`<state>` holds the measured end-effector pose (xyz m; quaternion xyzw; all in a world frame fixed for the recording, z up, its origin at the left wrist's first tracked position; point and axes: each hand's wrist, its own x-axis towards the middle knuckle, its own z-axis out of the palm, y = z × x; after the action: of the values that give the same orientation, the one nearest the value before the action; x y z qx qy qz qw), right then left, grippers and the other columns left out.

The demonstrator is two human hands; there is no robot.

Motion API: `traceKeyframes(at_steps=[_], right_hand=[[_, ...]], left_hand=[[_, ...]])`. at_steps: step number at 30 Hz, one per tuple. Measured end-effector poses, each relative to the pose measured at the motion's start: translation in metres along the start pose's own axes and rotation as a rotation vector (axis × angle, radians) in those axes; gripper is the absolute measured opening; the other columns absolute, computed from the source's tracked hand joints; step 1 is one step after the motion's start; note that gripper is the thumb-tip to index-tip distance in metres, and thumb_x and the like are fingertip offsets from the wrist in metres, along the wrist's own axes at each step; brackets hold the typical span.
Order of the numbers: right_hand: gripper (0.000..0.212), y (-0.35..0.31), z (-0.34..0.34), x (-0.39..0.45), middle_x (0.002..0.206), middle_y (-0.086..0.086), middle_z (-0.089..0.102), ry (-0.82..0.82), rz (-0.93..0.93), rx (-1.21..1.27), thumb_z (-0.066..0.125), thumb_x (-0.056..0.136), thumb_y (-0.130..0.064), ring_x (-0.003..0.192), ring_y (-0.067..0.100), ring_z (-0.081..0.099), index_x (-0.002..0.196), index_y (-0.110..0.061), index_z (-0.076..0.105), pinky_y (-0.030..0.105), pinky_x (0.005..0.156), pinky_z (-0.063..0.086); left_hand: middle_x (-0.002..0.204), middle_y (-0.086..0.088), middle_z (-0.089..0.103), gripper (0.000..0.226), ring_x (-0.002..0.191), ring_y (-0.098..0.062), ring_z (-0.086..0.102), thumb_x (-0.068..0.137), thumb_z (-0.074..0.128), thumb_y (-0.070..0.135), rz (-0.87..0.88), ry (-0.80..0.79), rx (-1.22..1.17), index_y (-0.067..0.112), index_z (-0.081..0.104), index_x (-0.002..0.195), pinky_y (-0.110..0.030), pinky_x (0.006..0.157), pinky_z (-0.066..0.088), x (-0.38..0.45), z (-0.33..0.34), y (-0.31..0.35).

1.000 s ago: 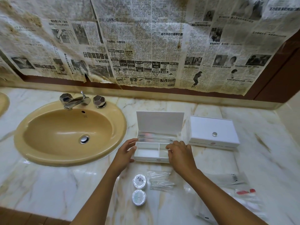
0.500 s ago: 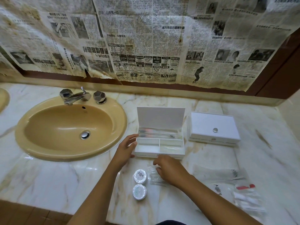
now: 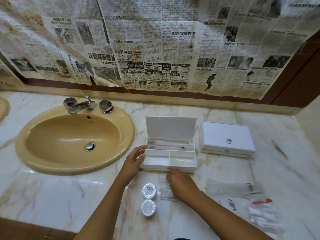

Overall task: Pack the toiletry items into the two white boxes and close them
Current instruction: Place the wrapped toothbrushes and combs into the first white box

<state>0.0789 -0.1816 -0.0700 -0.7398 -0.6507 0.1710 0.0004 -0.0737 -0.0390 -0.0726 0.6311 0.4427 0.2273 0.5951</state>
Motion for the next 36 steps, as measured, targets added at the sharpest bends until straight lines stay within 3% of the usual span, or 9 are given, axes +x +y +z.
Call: traceKeyframes(at_steps=[5, 10, 16, 21, 25, 36], right_hand=[[0.028, -0.004, -0.001, -0.001, 0.132, 0.018, 0.050, 0.017, -0.002, 0.024, 0.045, 0.082, 0.010, 0.117, 0.030, 0.048, 0.105, 0.000, 0.058, 0.034, 0.085, 0.041], [0.024, -0.006, -0.003, -0.001, 0.112, 0.014, 0.059, 0.008, 0.000, 0.038, 0.046, 0.080, 0.008, 0.104, 0.031, 0.053, 0.097, -0.005, 0.056, 0.029, 0.068, 0.026], [0.025, -0.007, -0.004, 0.001, 0.096, 0.009, 0.062, 0.077, 0.004, 0.183, 0.045, 0.079, 0.008, 0.091, 0.028, 0.058, 0.079, -0.017, 0.046, 0.028, 0.062, 0.031], [0.017, -0.013, -0.019, 0.004, 0.096, 0.004, 0.057, 0.301, -0.064, 0.329, 0.046, 0.090, -0.003, 0.094, 0.022, 0.053, 0.095, -0.010, 0.061, 0.038, 0.074, 0.046], [0.011, -0.009, -0.035, 0.009, 0.090, 0.004, 0.054, 0.510, -0.041, 0.423, 0.054, 0.088, -0.002, 0.086, 0.021, 0.052, 0.089, -0.007, 0.064, 0.036, 0.064, 0.048], [0.032, 0.027, -0.048, 0.016, 0.094, 0.004, 0.061, 0.466, 0.193, 0.255, 0.051, 0.078, 0.015, 0.088, 0.022, 0.050, 0.092, -0.008, 0.069, 0.030, 0.074, 0.040]], left_hand=[[0.126, 0.015, 0.057, 0.025, 0.118, 0.003, 0.049, 0.099, 0.051, 0.022, -0.005, 0.001, 0.003, 0.038, 0.058, 0.118, -0.032, 0.076, 0.057, 0.000, 0.000, 0.000], [0.125, 0.018, 0.057, 0.025, 0.118, 0.006, 0.048, 0.099, 0.051, 0.021, -0.002, 0.001, -0.005, 0.037, 0.059, 0.118, -0.034, 0.077, 0.056, -0.001, 0.001, 0.002], [0.127, 0.014, 0.057, 0.025, 0.118, 0.005, 0.048, 0.099, 0.051, 0.022, -0.004, 0.002, -0.004, 0.037, 0.059, 0.118, -0.031, 0.075, 0.056, -0.001, 0.000, 0.001], [0.129, 0.014, 0.056, 0.026, 0.119, 0.003, 0.048, 0.099, 0.051, 0.021, 0.003, -0.001, -0.003, 0.036, 0.058, 0.120, -0.030, 0.074, 0.056, -0.001, 0.001, 0.002], [0.128, 0.014, 0.057, 0.026, 0.120, 0.003, 0.049, 0.099, 0.051, 0.022, -0.003, -0.001, -0.002, 0.037, 0.059, 0.118, -0.033, 0.076, 0.056, -0.001, 0.000, 0.001], [0.127, 0.016, 0.056, 0.026, 0.116, 0.008, 0.048, 0.099, 0.051, 0.022, -0.008, -0.001, 0.001, 0.036, 0.058, 0.119, -0.033, 0.077, 0.056, -0.002, 0.000, 0.002]])
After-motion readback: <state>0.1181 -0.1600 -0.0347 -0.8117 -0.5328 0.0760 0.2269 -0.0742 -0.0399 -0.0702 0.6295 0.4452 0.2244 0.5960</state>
